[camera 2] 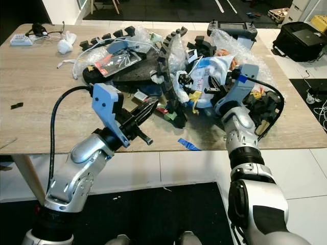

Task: Picking trash to rubbish bin

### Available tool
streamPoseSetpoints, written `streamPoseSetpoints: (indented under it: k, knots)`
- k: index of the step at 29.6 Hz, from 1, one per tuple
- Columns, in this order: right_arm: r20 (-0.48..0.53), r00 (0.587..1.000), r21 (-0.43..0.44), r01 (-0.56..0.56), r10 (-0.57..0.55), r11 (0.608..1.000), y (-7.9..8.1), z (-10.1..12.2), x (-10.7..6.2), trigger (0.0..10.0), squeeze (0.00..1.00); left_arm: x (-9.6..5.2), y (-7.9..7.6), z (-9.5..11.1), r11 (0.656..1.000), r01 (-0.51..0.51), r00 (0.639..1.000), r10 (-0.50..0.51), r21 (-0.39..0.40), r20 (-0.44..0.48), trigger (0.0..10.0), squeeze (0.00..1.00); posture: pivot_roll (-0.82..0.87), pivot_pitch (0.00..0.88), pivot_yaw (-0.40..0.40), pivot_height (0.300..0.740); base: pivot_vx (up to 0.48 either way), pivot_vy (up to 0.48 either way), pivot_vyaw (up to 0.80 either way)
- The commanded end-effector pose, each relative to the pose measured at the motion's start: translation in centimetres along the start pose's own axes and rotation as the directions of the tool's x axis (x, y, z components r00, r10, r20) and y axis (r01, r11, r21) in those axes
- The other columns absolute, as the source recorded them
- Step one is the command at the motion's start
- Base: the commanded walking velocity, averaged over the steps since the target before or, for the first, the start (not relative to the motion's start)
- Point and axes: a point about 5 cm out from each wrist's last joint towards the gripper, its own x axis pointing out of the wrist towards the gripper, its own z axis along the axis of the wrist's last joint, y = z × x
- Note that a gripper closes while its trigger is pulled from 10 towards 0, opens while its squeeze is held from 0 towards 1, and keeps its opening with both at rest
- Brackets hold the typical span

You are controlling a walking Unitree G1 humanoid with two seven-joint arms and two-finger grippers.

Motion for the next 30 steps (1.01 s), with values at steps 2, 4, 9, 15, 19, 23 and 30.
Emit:
streamPoseSetpoints:
  k: [2, 4, 9, 15, 19, 23, 30]
  knots:
    - [0.098, 0.995, 0.004, -0.006, 0.005, 1.000, 0.4, 1.9, 0.5, 0.0, 0.00, 0.1, -0.1, -0.1, 1.000, 0.001, 1.000, -0.001, -0.002, 0.005, 10.0, 0.00, 0.01, 0.199, -0.037, 0.740, 0.000, 0.000, 0.00]
    - [0.116, 0.993, 0.004, -0.010, 0.010, 1.000, 0.6, 2.3, 0.6, 0.0, 0.00, 0.1, -0.1, -0.1, 1.000, 0.000, 1.000, 0.000, -0.002, 0.006, 10.0, 0.00, 0.01, 0.199, -0.037, 0.740, 0.000, 0.000, 0.00]
    - [0.203, 0.979, -0.015, -0.028, 0.030, 0.999, 1.6, 4.6, 1.3, 0.0, 0.00, 0.1, -0.1, -0.1, 1.000, 0.000, 1.000, 0.000, -0.004, 0.009, 10.0, 0.00, 0.01, 0.199, -0.037, 0.740, 0.000, 0.000, 0.00]
    - [0.312, 0.946, -0.023, -0.083, 0.086, 0.996, 3.4, 8.0, 2.1, 0.0, 0.00, 0.1, -0.1, -0.1, 1.000, 0.001, 1.000, -0.001, -0.008, 0.012, 10.0, 0.00, 0.00, 0.194, -0.037, 0.740, 0.000, 0.000, 0.00]
    - [0.347, 0.932, -0.028, -0.103, 0.106, 0.994, 4.1, 9.2, 2.3, 0.0, 0.00, 0.1, -0.1, -0.1, 1.000, 0.000, 1.000, 0.000, -0.008, 0.013, 10.0, 0.00, 0.00, 0.192, -0.039, 0.740, 0.000, 0.000, 0.00]
    - [0.384, 0.915, -0.030, -0.126, 0.128, 0.992, 4.8, 10.6, 2.5, 0.0, 0.00, 0.0, 0.0, -0.1, 1.000, -0.002, 1.000, 0.002, -0.007, 0.014, 10.0, 0.00, 0.00, 0.185, -0.043, 0.740, 0.000, 0.000, 0.00]
    - [0.432, 0.888, -0.034, -0.160, 0.159, 0.987, 5.8, 12.5, 2.5, 0.0, 0.00, -0.1, 0.0, -0.1, 1.000, -0.006, 1.000, 0.007, -0.003, 0.015, 10.0, 0.00, 0.00, 0.171, -0.046, 0.740, 0.000, 0.000, 0.00]
